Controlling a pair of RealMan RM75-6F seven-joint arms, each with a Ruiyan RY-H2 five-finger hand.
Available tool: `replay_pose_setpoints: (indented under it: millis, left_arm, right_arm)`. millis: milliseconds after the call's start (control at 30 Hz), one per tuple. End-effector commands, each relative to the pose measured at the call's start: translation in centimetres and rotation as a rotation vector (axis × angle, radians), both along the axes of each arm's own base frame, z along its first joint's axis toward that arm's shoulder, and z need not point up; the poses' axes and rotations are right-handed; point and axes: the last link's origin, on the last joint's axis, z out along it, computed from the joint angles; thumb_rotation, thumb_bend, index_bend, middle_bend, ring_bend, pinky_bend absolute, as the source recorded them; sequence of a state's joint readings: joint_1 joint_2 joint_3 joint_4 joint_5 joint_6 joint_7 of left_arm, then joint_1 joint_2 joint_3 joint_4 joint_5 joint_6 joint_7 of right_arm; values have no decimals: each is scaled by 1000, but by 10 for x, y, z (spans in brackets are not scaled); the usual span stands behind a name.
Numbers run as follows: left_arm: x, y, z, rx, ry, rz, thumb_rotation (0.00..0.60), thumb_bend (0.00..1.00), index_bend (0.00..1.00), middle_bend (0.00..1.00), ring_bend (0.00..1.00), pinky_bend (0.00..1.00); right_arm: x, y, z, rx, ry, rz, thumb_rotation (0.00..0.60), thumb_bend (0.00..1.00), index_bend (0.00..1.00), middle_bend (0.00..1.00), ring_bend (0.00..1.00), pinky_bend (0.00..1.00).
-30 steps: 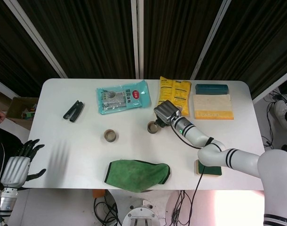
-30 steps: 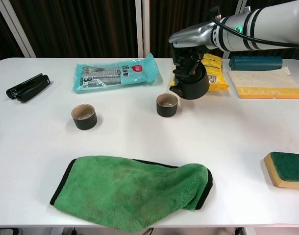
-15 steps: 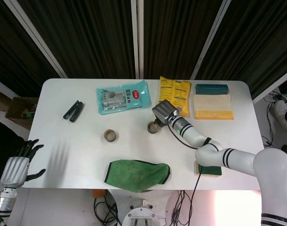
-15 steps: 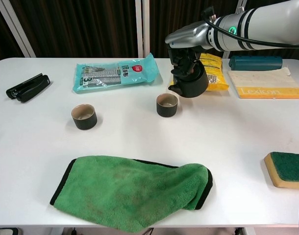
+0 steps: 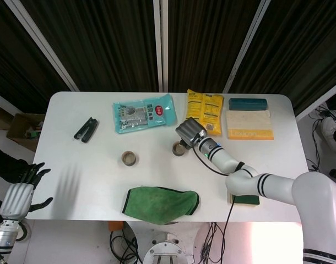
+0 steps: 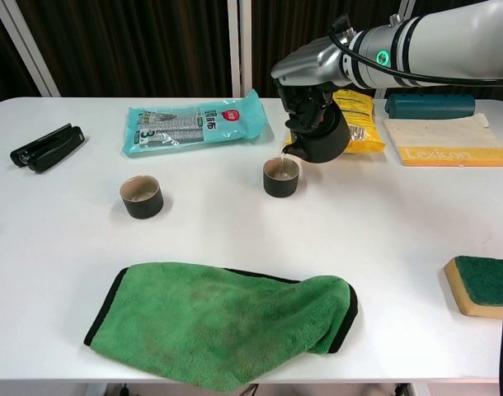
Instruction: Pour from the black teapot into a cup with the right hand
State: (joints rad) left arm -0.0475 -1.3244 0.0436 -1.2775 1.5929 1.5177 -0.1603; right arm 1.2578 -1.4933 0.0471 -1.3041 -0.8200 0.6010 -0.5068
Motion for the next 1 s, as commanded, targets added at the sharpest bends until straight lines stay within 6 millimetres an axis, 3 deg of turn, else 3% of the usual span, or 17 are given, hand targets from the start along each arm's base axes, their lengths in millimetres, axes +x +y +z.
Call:
replay_pose_setpoints:
  millis: [33, 1000]
  left_arm:
    - [-1, 0, 0, -1, -1, 1, 600, 130, 213, 86, 74, 226]
    - [-2, 0, 0, 1, -4, -1, 600, 130, 213, 86, 74, 226]
  right_arm:
    - [1, 1, -1, -1, 3, 5, 600, 526, 1000, 1000, 970, 545]
    - [3, 3, -2, -23, 39, 27, 600, 528, 1000, 1000, 970, 546]
